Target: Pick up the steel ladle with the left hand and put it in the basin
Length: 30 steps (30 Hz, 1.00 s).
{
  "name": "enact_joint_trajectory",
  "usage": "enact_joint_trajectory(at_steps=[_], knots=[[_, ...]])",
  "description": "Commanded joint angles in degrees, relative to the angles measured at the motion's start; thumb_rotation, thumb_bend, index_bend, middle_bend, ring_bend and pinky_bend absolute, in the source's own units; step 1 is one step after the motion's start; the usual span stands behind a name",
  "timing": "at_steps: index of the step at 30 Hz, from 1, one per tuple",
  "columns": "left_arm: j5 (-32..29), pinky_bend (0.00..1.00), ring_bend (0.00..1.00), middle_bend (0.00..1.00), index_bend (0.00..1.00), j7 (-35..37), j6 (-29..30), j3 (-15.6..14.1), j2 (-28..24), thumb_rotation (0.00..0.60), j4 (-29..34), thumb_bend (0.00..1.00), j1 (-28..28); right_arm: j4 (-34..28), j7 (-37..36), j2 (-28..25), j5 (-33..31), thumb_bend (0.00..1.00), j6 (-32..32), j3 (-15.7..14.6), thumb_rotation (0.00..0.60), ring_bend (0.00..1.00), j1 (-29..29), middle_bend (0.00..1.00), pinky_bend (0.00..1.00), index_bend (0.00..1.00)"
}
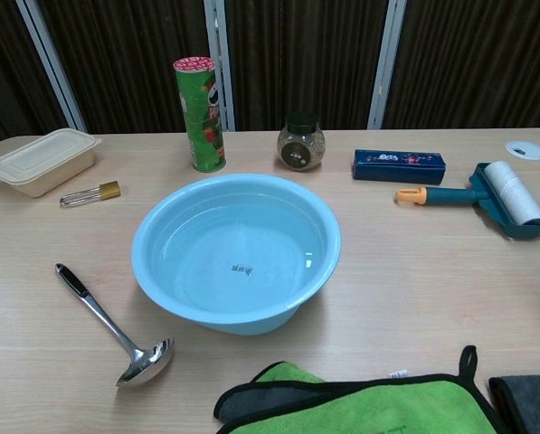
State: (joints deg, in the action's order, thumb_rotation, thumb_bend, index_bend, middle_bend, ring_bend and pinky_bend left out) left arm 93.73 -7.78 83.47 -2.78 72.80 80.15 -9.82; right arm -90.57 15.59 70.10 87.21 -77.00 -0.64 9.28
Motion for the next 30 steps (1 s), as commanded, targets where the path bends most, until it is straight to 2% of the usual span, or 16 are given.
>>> enact_joint_trajectory(at_steps=[1,6,9,14,18,30], knots=[[-0.04,0.00,0.00,0.00,0.15,-0.02,-0.50,-0.03,0.02,0.600,-0.07,0.31,-0.21,-0.07,-0.24,-0.11,0.06,0.00,-0.15,0.05,0.600,0.00,-0.06,0.00,0.00,0.00],[-1.16,0.00,0.00,0.00,0.31,3.23,-4.12,-0.17,-1.12,0.600,1.08,0.31,-1.59,-0.06,-0.62,-0.28,0.05,0.00,-0.26,0.10,0.600,0.00,-0.13,0.00,0.00,0.00],[-3.69,0.00,0.00,0.00,0.37,6.38,-8.96,1.29,-1.28,0.600,-0.45,0.31,-4.20,0.17,-0.56,-0.31,-0.18,0.00,-0.25,0.22,0.600,0.00,-0.18,0.00,0.00,0.00],[-6.41,0.00,0.00,0.00,0.39,9.04,-16.33,2.31,0.13,0.600,-4.72,0.31,-7.79,0.38,-0.47,-0.04,-1.38,0.00,0.42,0.85,0.600,0.00,0.10,0.00,0.00,0.00],[-8.64,0.00,0.00,0.00,0.42,10.87,-21.37,3.86,3.82,0.600,-9.65,0.31,-10.92,0.73,-0.50,0.24,-1.95,0.00,1.16,1.13,0.600,0.00,0.49,0.00,0.00,0.00],[-6.66,0.00,0.00,0.00,0.43,15.62,-26.10,3.95,13.05,0.600,-18.79,0.31,-16.89,0.77,-1.79,-0.27,-1.47,0.00,2.16,0.68,0.600,0.00,0.99,0.00,0.00,0.00]])
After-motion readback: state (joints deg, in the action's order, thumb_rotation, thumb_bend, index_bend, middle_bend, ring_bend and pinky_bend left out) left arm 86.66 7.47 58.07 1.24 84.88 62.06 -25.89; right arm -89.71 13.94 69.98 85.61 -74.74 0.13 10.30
